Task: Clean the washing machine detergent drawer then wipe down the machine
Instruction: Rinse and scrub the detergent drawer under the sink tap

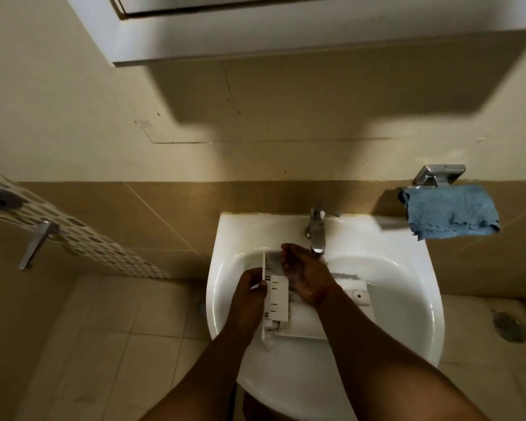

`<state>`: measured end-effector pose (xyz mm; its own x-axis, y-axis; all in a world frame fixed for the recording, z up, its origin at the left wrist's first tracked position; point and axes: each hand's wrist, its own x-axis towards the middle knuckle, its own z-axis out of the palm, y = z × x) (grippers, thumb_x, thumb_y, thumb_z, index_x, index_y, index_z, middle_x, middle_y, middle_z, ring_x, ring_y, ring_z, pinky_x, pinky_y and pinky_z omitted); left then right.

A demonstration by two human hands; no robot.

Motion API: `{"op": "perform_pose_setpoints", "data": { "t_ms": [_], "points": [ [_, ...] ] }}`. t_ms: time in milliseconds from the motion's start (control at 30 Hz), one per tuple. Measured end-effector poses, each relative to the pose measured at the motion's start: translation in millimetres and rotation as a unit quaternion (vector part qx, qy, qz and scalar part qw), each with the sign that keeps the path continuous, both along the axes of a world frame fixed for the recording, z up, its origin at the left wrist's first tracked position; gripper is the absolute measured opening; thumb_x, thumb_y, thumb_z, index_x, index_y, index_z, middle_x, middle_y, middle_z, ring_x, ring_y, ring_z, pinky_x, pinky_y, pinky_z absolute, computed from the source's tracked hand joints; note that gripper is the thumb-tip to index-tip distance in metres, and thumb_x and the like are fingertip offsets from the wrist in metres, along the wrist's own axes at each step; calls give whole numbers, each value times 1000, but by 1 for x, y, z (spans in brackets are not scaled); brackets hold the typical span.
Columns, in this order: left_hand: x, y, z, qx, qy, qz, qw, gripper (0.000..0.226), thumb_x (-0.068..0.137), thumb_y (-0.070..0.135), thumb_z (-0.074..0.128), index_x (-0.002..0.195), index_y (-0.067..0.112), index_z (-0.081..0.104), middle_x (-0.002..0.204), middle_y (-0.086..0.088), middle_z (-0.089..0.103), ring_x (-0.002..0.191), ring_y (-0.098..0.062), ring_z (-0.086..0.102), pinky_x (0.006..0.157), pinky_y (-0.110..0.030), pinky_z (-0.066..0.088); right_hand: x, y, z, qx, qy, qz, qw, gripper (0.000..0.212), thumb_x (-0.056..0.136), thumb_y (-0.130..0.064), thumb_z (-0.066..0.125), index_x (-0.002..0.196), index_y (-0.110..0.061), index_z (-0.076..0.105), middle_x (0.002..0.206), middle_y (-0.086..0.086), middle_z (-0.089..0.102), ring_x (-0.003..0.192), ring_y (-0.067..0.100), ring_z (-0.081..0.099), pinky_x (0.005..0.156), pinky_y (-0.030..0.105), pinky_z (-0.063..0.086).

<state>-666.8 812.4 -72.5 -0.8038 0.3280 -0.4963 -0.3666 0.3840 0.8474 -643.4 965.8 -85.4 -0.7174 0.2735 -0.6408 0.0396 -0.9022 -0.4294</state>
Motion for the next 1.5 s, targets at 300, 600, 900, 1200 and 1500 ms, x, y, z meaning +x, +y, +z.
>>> {"op": "perform_pose_setpoints", "data": {
  "t_ms": [300, 600, 900, 1200, 1500],
  "points": [
    [25, 9, -6, -5, 38, 52, 998, 23, 99, 15, 52, 117, 25, 61, 106, 11, 67, 102, -9, 63, 66, -7, 47, 59, -85, -26, 772, -33, 260, 579, 47, 98, -16, 49, 144, -11, 44, 147, 12, 46, 141, 25, 36, 115, 32, 31],
    [20, 24, -10, -2, 36, 73, 997, 24, 102, 14, 44, 109, 32, 59, 109, 4, 67, 100, -15, 64, 91, -39, 55, 92, -38, -14, 814, -38, 356, 458, 50, 97, -37, 49, 145, -25, 44, 152, -2, 40, 139, 15, 39, 117, 30, 25],
    [9, 31, -15, -96, 70, -41, 992, 42, 103, 25, 44, 144, 20, 37, 123, -6, 61, 101, -17, 60, 97, -39, 50, 33, 18, 16, 369, -136, 125, 911, 12, 97, -14, 56, 89, -11, 64, 88, 8, 66, 85, 18, 63, 92, 34, 53],
    [10, 35, -22, -117, 103, -14, 988, 47, 102, 15, 43, 148, 26, 38, 137, -3, 56, 123, -24, 54, 108, -48, 43, 130, 35, -20, 776, -369, 351, 372, 60, 95, -61, 28, 141, -27, 46, 146, 11, 47, 134, 36, 43, 107, 59, 28],
    [6, 34, -24, -106, 102, -35, 988, 47, 102, 15, 44, 147, 27, 38, 135, -5, 56, 122, -26, 55, 104, -50, 47, 103, 64, -19, 781, -287, 426, 355, 65, 89, -68, 18, 133, -32, 50, 133, 1, 54, 120, 26, 53, 101, 44, 39]
  ]
}}
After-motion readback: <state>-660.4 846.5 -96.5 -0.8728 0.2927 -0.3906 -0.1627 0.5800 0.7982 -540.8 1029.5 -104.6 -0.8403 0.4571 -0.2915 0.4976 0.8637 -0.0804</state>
